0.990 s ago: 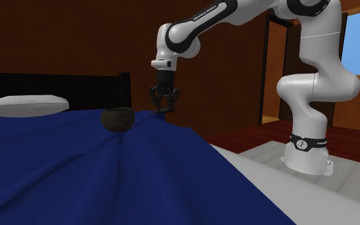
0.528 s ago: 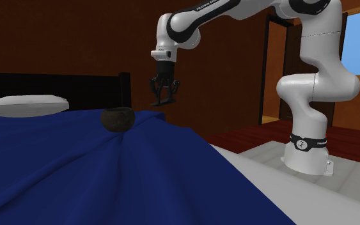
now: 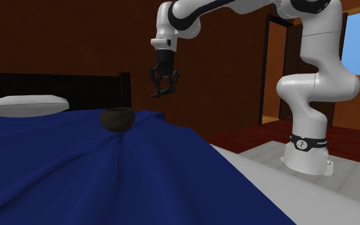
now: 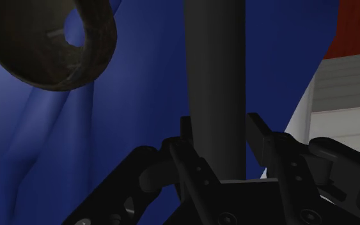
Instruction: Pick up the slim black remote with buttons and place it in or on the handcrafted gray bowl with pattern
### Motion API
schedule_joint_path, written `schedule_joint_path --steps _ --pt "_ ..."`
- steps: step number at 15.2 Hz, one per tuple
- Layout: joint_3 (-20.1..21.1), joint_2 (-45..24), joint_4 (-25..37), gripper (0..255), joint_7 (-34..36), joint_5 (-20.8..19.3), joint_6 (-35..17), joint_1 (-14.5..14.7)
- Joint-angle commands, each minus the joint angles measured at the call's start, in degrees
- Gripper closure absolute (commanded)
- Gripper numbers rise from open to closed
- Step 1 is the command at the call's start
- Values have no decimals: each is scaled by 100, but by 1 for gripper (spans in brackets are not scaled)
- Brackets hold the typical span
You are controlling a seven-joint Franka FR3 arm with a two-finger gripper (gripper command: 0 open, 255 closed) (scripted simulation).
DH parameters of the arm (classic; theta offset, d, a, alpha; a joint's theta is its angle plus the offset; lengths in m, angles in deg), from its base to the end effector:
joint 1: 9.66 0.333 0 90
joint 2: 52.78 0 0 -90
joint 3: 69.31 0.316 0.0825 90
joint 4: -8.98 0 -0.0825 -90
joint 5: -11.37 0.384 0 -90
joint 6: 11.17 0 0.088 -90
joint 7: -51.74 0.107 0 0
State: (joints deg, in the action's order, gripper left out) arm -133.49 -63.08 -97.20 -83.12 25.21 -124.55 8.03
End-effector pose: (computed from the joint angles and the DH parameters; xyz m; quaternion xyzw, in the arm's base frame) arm 0.4363 -0.3977 0.4775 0.7438 0.6671 0.0310 0.0270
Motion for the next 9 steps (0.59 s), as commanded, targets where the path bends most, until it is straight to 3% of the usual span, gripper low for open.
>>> schedule_joint_path --steps 1,4,9 --pt "-19 37 125 255 39 -50 140 13" --pt "367 -1030 1051 255 -361 869 532 -730" --pt "1065 -2388 2896 255 -397 1723 1251 -1969"
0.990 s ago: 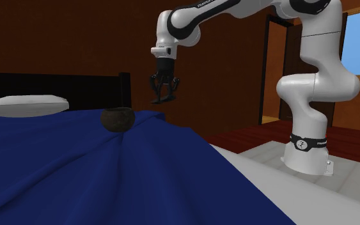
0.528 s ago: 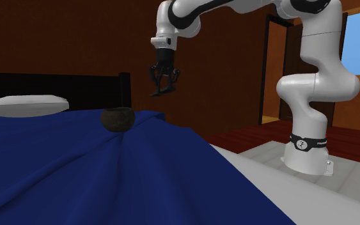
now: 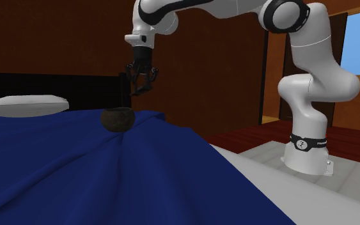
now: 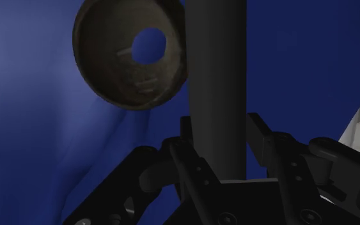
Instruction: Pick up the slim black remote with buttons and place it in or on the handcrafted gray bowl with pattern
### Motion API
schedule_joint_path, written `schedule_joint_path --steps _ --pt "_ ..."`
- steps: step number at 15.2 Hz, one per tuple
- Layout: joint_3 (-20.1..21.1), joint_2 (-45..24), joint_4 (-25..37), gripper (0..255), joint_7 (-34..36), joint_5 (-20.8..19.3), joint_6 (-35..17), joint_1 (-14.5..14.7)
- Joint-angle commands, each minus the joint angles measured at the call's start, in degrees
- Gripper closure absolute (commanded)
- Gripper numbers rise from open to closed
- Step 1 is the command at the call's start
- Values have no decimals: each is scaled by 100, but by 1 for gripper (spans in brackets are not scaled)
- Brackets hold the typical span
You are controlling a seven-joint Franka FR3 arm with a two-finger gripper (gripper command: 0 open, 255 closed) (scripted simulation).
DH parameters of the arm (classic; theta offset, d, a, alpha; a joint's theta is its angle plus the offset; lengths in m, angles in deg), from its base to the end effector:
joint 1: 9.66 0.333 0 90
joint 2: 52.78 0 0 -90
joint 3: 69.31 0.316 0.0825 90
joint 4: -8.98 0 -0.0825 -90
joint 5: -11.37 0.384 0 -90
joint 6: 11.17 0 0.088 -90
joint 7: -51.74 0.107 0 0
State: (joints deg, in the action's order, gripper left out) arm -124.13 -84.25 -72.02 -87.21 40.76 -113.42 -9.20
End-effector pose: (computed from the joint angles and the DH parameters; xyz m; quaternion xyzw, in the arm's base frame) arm 0.5211 -0.4357 0.4859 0.7438 0.6672 0.0291 0.0283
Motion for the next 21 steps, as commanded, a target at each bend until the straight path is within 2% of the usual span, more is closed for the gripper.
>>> schedule_joint_path --steps 1,4,5,6,9,14,17,21 --pt "257 -540 825 255 62 300 304 -499" --pt "652 -1442 2516 255 353 674 913 -1381" --pt "813 -1836 3343 255 533 806 1205 -1784" --pt "1031 -2367 4539 255 817 954 1624 -2348" --pt "954 -2189 3831 255 649 899 1240 -2036" --pt "896 -2089 3116 255 477 890 773 -1737" --pt "887 -2077 2804 255 398 902 535 -1617" --pt "887 -2076 2767 255 388 904 504 -1603"
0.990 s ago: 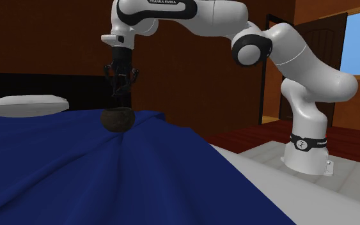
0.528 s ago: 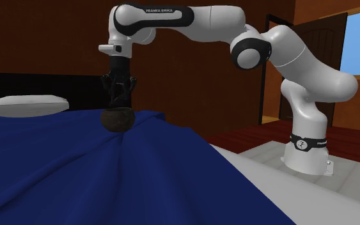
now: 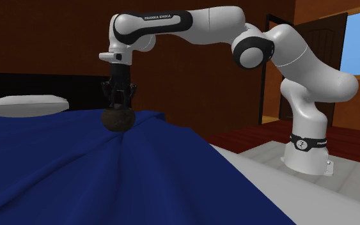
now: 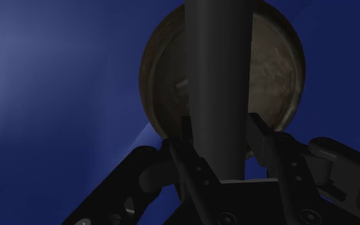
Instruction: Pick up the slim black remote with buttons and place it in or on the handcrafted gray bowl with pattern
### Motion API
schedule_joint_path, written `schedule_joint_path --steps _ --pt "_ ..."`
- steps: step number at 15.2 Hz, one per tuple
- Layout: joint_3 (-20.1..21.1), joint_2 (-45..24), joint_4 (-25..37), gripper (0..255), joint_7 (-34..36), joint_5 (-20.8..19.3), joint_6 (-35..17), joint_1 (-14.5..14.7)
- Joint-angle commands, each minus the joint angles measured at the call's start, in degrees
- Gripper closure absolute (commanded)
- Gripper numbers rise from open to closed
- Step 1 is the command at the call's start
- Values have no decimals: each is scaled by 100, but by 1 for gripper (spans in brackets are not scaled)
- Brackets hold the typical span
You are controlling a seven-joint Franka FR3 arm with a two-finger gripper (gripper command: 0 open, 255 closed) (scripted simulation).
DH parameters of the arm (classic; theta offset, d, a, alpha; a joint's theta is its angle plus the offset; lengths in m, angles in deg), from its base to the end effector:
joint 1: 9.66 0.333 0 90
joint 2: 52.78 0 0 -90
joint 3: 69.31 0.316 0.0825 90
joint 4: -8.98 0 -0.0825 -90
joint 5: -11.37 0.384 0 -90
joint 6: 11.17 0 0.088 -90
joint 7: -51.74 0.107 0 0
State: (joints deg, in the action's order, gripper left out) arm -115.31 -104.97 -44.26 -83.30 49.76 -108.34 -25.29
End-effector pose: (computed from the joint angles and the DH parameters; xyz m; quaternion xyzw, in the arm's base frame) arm 0.6029 -0.4742 0.4190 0.7440 0.6669 0.0303 0.0277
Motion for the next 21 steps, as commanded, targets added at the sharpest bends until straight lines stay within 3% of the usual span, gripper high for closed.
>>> schedule_joint_path --steps 1,4,5,10,14,21 --pt "6 -4 -9 255 -2 4 -4 5" --pt "6 -4 -9 255 -2 3 -4 5" --pt "7 -9 -1 0 0 4 -1 1" --pt "6 -4 -9 0 -2 3 -4 5" --pt "36 -16 929 0 215 -27 734 -377" --pt "38 -17 931 0 216 -28 734 -378"
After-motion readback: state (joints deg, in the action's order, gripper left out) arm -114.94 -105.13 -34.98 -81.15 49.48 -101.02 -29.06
